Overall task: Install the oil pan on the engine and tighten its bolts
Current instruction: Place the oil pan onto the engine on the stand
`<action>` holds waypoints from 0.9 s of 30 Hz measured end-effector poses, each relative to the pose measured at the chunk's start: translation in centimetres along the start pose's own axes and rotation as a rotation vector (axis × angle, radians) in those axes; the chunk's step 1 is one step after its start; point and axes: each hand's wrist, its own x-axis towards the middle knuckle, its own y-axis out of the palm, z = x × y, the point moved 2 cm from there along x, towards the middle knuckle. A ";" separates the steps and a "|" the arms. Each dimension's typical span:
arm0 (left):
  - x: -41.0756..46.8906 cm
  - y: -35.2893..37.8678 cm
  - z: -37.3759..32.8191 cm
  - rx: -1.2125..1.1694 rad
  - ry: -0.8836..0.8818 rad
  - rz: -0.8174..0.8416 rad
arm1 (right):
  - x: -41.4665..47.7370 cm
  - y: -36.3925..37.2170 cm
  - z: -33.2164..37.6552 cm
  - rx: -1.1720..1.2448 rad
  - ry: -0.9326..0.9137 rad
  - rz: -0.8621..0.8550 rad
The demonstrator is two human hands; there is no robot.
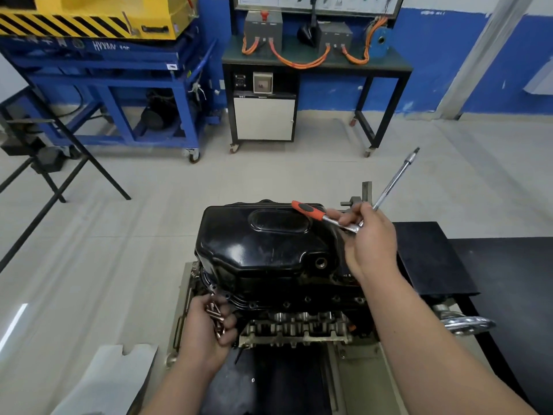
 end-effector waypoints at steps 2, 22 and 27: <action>-1.3 0.9 1.3 0.038 -0.055 0.061 | -0.3 0.2 2.3 -0.112 -0.010 0.097; -6.1 17.6 8.1 0.513 0.013 0.287 | -4.5 -4.5 7.8 -1.499 -0.141 0.676; -5.7 19.0 11.9 0.448 -0.130 0.253 | -2.6 -8.2 8.4 -1.557 -0.113 0.769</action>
